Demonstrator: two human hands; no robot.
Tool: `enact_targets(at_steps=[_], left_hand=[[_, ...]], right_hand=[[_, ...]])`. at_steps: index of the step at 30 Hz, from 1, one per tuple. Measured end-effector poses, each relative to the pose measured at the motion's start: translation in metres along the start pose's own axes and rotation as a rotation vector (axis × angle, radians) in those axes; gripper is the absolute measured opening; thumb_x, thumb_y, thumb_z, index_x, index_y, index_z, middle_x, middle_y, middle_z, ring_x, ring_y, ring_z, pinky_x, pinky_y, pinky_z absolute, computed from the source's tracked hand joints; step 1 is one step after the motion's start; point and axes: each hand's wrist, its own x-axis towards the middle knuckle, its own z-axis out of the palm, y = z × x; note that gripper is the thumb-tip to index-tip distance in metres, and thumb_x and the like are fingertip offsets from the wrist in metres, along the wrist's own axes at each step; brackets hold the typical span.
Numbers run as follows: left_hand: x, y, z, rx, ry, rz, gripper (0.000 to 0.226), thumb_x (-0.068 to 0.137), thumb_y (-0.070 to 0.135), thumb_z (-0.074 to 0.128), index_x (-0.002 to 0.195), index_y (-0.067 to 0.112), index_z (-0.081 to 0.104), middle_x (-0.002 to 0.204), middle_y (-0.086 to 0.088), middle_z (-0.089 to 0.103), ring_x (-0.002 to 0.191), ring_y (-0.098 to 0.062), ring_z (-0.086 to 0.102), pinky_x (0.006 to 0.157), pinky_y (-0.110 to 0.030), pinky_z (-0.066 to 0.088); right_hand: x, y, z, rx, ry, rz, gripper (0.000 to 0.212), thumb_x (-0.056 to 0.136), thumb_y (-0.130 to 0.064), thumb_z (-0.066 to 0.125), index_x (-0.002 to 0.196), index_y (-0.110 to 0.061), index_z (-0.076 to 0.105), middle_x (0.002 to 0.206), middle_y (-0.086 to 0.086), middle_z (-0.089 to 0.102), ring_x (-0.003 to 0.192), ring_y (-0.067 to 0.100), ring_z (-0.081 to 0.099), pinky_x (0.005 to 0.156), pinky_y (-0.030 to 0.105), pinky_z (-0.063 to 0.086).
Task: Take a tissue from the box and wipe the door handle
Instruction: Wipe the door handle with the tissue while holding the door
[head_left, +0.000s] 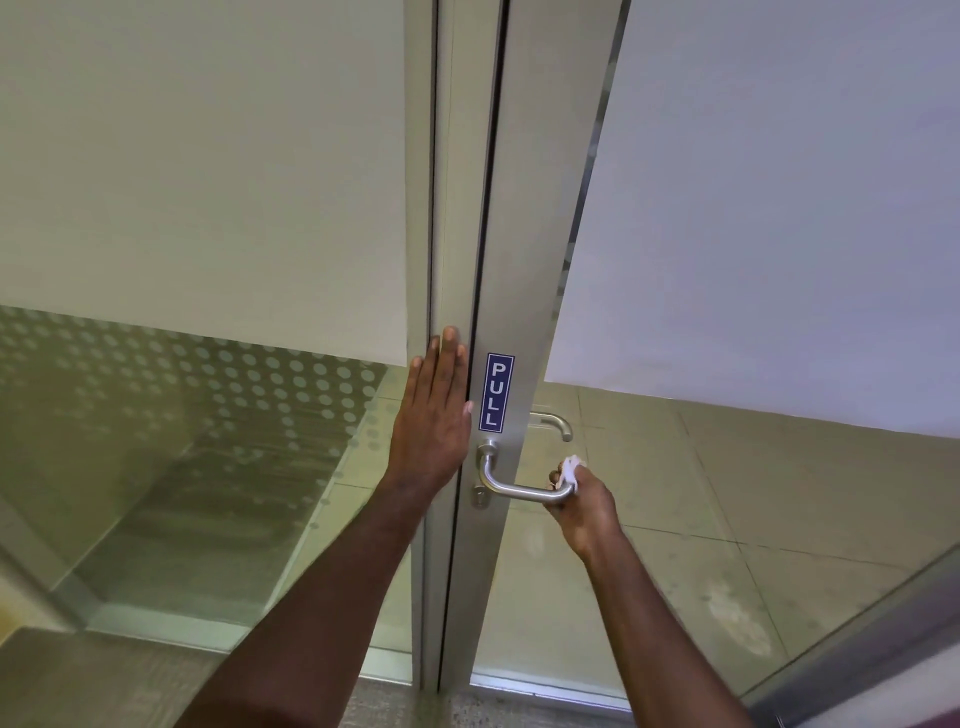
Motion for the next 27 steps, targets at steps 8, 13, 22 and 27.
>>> enact_targets(at_steps=[8,13,22,27], left_hand=[[-0.001,0.000,0.000,0.000,-0.002,0.003,0.075,0.103,0.028,0.032,0.163,0.006,-0.007,0.174,-0.014,-0.011,0.161,-0.029,-0.005,0.131,-0.048,0.010],[0.000,0.003,-0.002,-0.005,-0.011,-0.014,0.074,0.103,0.028,0.029,0.163,0.007,-0.009,0.174,-0.014,-0.009,0.161,-0.030,-0.004,0.131,-0.048,0.011],[-0.001,0.004,-0.006,0.001,-0.039,-0.020,0.070,0.104,0.027,0.025,0.163,0.004,-0.004,0.173,-0.016,-0.007,0.161,-0.031,-0.003,0.131,-0.048,0.009],[0.000,0.004,-0.008,0.013,-0.056,-0.019,0.069,0.103,0.029,0.021,0.163,0.003,0.000,0.173,-0.018,-0.004,0.161,-0.033,-0.002,0.131,-0.050,0.014]], right_hand=[[-0.038,0.007,-0.034,-1.734,-0.111,-1.017,0.035,0.101,-0.031,0.041,0.123,-0.021,0.066,0.124,-0.006,0.066,0.130,0.019,0.051,0.118,0.052,0.023],[-0.057,0.018,-0.012,-1.893,-0.082,-1.020,0.046,0.090,-0.011,0.048,0.134,-0.016,0.059,0.129,-0.001,0.066,0.125,0.019,0.058,0.124,0.048,0.013],[-0.047,0.038,0.062,-1.580,0.092,-0.749,0.011,0.097,-0.021,0.055,0.107,-0.020,0.055,0.086,0.006,0.074,0.092,0.028,0.070,0.084,0.041,0.038],[-0.032,0.043,0.086,-1.457,0.202,-0.679,0.014,0.100,-0.029,0.055,0.104,-0.016,0.052,0.089,0.009,0.073,0.079,0.030,0.069,0.061,0.034,0.043]])
